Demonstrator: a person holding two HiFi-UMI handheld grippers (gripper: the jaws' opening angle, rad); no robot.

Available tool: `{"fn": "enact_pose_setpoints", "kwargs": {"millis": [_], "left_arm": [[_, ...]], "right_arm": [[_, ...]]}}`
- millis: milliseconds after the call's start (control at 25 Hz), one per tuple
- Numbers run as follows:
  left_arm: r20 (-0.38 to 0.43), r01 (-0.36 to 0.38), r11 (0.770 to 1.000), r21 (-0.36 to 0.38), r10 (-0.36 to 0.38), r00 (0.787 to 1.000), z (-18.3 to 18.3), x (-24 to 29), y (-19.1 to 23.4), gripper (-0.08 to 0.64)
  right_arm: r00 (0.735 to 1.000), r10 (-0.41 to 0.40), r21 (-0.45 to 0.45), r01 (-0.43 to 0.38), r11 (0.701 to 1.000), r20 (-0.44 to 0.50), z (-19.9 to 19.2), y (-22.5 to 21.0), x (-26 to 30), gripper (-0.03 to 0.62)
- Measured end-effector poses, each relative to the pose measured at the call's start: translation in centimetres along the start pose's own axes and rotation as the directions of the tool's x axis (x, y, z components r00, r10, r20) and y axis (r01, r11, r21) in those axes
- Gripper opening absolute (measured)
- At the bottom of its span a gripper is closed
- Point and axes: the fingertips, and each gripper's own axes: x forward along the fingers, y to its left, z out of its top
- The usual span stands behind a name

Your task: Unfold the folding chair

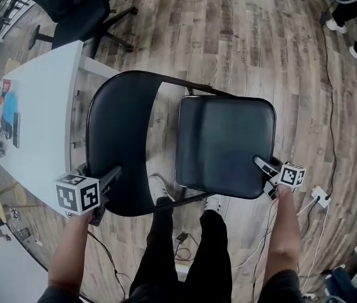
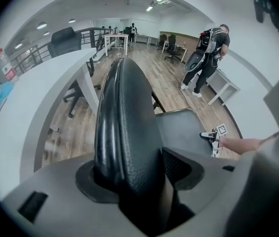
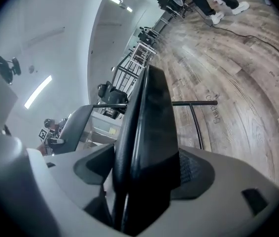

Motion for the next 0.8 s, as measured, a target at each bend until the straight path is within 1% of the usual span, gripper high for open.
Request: {"fn": "enact_pose_setpoints", "kwargs": {"millis": [120, 200, 320, 400, 480, 560, 640, 800], "left_arm": [[0.018, -0.026, 1.000, 0.016, 0.025, 1.000, 0.9, -0.1, -2.0, 0.267], [0.026, -0.017, 1.000, 0.020, 0.016, 1.000, 1.2, -0.2, -3.4, 0.264], [0.048, 0.017, 1.000, 0.011, -0.017, 0.999, 1.7, -0.3, -5.0, 0.246], [0.076, 0.046, 0.999, -0.004, -0.046, 0.996, 2.2, -0.2, -6.3, 0.211], [0.091, 0.063, 0.998, -0.006, -0.062, 0.994, 2.5, 0.0, -7.8, 0.195], [0.096, 0.077, 0.997, -0.001, -0.077, 0.992, 2.6, 0.2, -9.3, 0.184], [0.103, 0.099, 0.995, 0.005, -0.099, 0.990, 2.7, 0.4, -10.7, 0.173], [0.114, 0.131, 0.991, 0.007, -0.131, 0.985, 3.1, 0.8, -13.1, 0.155]], "right_arm": [[1.000, -0.005, 0.014, 0.005, 1.000, 0.001, 0.0, -1.3, -0.5, 0.364], [0.999, -0.030, 0.016, 0.030, 0.999, -0.018, -0.2, -2.3, -1.0, 0.364], [1.000, -0.020, 0.011, 0.020, 1.000, -0.022, -0.2, -3.0, -1.0, 0.364], [0.999, -0.021, -0.003, 0.021, 1.000, -0.025, 0.0, -3.9, -1.1, 0.364], [0.999, -0.029, -0.005, 0.029, 1.000, -0.030, 0.0, -5.3, -1.2, 0.365], [0.999, -0.031, 0.004, 0.031, 1.000, -0.041, -0.4, -6.8, -1.4, 0.367], [0.998, -0.030, 0.026, 0.031, 0.999, -0.049, -0.5, -7.3, -1.6, 0.370], [0.994, -0.069, 0.045, 0.073, 0.996, -0.079, -0.8, -8.9, -1.8, 0.393]]}}
